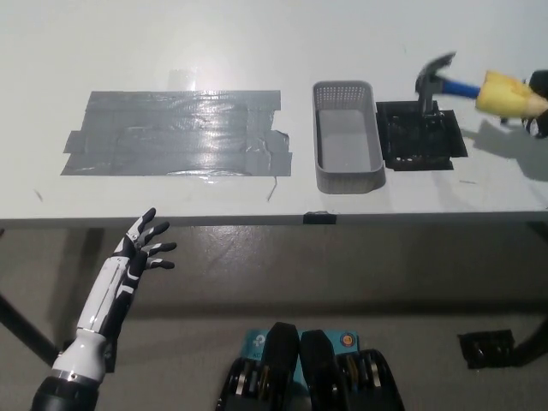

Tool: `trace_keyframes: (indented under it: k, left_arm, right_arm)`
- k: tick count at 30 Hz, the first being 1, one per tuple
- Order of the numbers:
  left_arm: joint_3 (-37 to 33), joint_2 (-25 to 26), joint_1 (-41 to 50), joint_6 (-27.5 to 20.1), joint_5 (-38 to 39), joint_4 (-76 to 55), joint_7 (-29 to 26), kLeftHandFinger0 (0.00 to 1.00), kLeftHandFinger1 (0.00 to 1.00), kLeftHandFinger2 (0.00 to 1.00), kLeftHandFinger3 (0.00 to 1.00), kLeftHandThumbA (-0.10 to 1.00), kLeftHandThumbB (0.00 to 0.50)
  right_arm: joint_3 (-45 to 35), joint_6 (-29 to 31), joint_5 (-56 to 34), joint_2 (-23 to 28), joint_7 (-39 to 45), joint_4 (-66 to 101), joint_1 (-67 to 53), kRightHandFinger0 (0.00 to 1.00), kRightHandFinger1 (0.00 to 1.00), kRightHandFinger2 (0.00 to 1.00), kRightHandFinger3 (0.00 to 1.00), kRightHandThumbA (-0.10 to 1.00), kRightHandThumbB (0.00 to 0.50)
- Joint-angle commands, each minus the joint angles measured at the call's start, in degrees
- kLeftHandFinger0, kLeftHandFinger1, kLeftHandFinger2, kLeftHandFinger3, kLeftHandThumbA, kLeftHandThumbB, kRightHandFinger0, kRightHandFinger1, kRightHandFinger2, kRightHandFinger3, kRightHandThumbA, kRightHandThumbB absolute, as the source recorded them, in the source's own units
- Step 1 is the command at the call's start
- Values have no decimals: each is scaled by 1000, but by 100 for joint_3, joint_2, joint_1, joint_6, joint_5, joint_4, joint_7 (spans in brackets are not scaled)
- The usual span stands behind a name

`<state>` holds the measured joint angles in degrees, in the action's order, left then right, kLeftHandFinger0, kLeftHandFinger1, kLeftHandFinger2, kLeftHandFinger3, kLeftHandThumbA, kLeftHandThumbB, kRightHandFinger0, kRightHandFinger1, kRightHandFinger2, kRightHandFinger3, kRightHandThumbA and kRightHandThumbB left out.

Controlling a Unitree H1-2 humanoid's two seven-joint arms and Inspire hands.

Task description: The robot picks the hammer with right hand and hits the black area on the desk and places it back.

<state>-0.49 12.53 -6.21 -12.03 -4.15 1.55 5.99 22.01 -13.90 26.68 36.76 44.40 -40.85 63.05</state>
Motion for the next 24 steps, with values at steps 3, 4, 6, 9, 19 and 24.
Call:
trace_keyframes:
  k: [3, 4, 6, 9, 19, 24]
  left_arm:
    - [-7, 90, -97, -221, -31, -105, 38, 663, 779, 893, 1000, 1000, 11]
    - [-8, 88, -91, -204, -36, -114, 37, 668, 777, 890, 1000, 1000, 17]
    - [-10, 94, -87, -179, -51, -127, 37, 671, 776, 889, 1000, 1000, 19]
    - [4, 107, -59, -170, -18, -153, 48, 674, 775, 888, 1000, 1000, 18]
    - [-5, 89, 166, -266, -43, -200, 23, 686, 763, 868, 1000, 1000, 10]
    - [5, 78, 204, -254, -23, -203, 19, 684, 751, 851, 1000, 1000, 12]
  right_arm:
    - [-776, -93, -430, 190, -280, 496, 630, 217, 662, 961, 1000, -100, 96]
    - [-816, -62, -424, 176, -298, 460, 623, 209, 663, 967, 1000, -100, 85]
    - [-939, -50, -482, 113, -324, 292, 627, 165, 616, 944, 1000, -100, 97]
    - [-1040, -115, -494, 19, -403, 156, 627, 153, 607, 965, 1000, -100, 100]
    - [-1544, 250, -780, -616, -1246, -1270, 428, 184, 628, 975, 1000, -100, 114]
    - [-1734, 796, -800, -942, -2047, -2288, 327, 169, 637, 959, 1000, -100, 144]
